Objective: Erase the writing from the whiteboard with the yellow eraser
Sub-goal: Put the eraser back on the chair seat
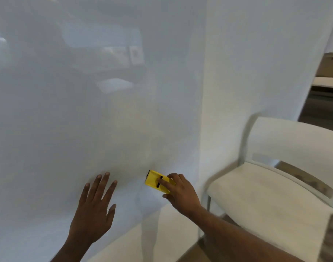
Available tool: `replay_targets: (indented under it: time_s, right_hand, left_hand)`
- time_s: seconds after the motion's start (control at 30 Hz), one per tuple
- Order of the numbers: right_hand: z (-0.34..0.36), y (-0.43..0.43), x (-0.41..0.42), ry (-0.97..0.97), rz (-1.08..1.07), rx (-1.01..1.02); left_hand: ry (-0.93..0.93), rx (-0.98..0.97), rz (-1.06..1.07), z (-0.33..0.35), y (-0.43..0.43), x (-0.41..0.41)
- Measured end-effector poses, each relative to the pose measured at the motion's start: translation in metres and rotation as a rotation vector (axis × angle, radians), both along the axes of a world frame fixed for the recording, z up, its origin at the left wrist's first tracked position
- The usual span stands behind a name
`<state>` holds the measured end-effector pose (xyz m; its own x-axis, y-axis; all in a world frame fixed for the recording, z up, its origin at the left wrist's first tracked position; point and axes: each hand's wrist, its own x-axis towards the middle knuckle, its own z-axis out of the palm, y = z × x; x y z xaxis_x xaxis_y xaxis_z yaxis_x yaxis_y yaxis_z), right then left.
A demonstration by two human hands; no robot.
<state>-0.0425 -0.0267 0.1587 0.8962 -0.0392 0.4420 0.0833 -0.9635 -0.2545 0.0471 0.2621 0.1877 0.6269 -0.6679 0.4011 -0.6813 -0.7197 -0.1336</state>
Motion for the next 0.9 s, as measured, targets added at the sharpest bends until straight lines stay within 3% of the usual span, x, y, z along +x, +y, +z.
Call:
replay_targets:
  time_s: [0.33, 0.6, 0.9]
  right_hand:
    - [-0.104, -0.088, -0.074, 0.347, -0.300, 0.048]
    - [-0.161, -0.177, -0.124, 0.520, -0.547, 0.075]
    - [-0.199, -0.289, -0.117, 0.545, -0.749, 0.096]
  left_hand:
    - [0.272, 0.117, -0.088, -0.067, -0.087, -0.021]
    - [0.356, 0.259, -0.193, -0.115, -0.159, -0.032]
    - [0.454, 0.339, -0.257, -0.167, -0.229, -0.045]
